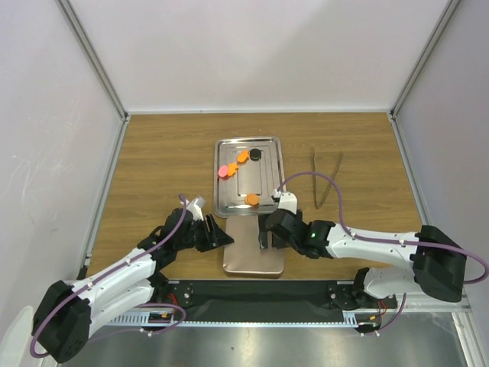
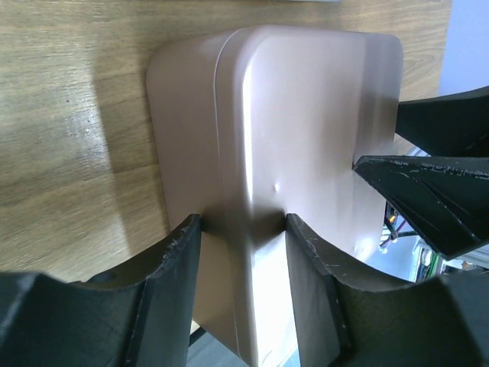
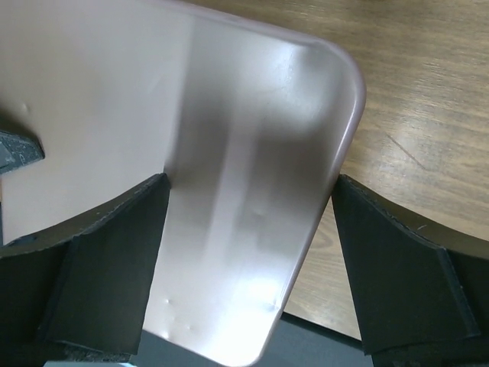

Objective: Pack the cookies

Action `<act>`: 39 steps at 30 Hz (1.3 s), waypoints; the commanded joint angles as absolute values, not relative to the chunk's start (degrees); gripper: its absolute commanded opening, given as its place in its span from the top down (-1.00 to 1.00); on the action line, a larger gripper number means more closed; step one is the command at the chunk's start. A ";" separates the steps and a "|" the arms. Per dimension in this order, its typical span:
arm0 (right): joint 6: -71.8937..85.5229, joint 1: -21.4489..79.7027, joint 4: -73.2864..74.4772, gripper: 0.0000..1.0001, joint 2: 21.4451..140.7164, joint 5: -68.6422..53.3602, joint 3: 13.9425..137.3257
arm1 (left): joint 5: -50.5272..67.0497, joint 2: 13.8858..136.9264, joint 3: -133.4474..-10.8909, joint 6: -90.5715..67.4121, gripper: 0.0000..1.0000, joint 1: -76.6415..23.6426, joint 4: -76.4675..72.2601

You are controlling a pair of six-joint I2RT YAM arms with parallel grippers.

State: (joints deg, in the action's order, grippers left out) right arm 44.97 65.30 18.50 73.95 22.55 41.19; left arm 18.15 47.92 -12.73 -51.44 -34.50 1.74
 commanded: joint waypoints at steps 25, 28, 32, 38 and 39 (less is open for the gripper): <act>29.01 37.97 23.81 -0.99 49.14 7.99 52.29 | 9.05 42.64 -40.95 -31.47 -0.38 -29.44 22.14; 28.30 37.62 26.36 -1.00 47.11 10.89 53.09 | 8.61 41.14 -42.10 -30.50 -0.39 -29.27 23.29; 28.30 37.35 27.68 -0.99 46.49 11.34 53.17 | 9.23 39.47 -42.01 -30.23 -0.40 -29.18 23.56; 28.65 37.35 27.25 -0.99 45.09 11.69 52.03 | 10.81 38.59 -41.22 -29.71 -0.41 -29.18 23.12; 28.57 37.35 26.99 -0.99 44.91 12.04 51.68 | 10.98 38.50 -41.22 -29.62 -0.41 -29.18 23.12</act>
